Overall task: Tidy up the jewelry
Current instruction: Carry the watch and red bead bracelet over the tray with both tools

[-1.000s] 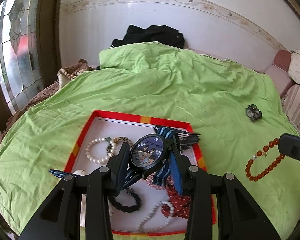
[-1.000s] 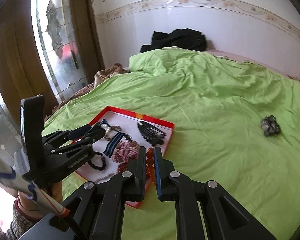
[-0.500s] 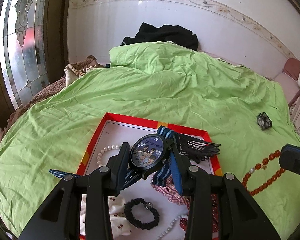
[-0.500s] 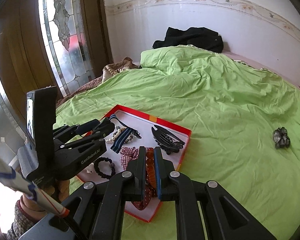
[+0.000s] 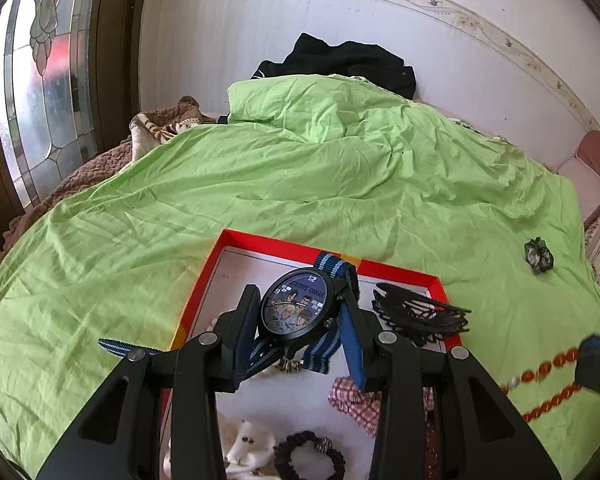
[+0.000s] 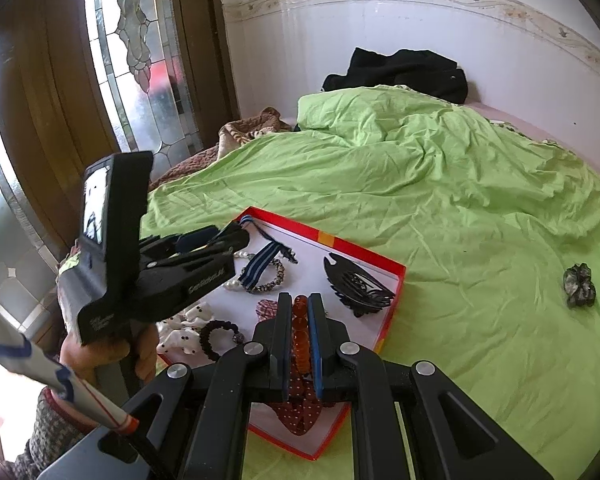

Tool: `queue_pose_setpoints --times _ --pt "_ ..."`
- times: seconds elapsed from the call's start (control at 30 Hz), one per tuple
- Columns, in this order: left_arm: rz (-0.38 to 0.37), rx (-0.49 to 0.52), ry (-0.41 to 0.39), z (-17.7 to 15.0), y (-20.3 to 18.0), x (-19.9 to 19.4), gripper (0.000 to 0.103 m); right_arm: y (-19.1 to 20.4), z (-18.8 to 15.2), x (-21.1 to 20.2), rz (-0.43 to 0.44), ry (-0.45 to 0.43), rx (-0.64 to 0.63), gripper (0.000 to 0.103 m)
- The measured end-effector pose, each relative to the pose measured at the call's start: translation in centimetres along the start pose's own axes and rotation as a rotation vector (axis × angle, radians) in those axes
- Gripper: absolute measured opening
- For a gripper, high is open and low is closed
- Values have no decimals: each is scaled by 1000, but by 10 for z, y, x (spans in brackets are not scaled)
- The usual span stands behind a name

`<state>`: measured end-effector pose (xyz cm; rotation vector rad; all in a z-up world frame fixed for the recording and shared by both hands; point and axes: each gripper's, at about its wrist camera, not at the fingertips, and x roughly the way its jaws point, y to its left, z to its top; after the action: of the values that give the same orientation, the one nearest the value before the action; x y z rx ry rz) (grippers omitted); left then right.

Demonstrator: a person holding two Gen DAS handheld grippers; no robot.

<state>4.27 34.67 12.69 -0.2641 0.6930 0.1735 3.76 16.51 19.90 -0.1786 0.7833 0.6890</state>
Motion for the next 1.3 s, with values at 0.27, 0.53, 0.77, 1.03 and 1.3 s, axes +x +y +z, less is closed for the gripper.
queue_pose_setpoints --times 0.27,0.53,0.77,1.03,1.3 --pt "-23 -35 46 9 12 24 37 9 2 6 33 8 -10 9" --pt "-73 -44 19 9 15 8 37 15 2 12 64 12 -17 9" --pt "-98 -54 -35 2 20 -28 37 20 -3 17 75 15 -30 9" --pt "-130 -25 -30 -14 19 -57 37 10 13 22 32 2 -14 9" --pt "-99 7 56 -34 16 -53 37 -2 35 46 -5 23 12 9"
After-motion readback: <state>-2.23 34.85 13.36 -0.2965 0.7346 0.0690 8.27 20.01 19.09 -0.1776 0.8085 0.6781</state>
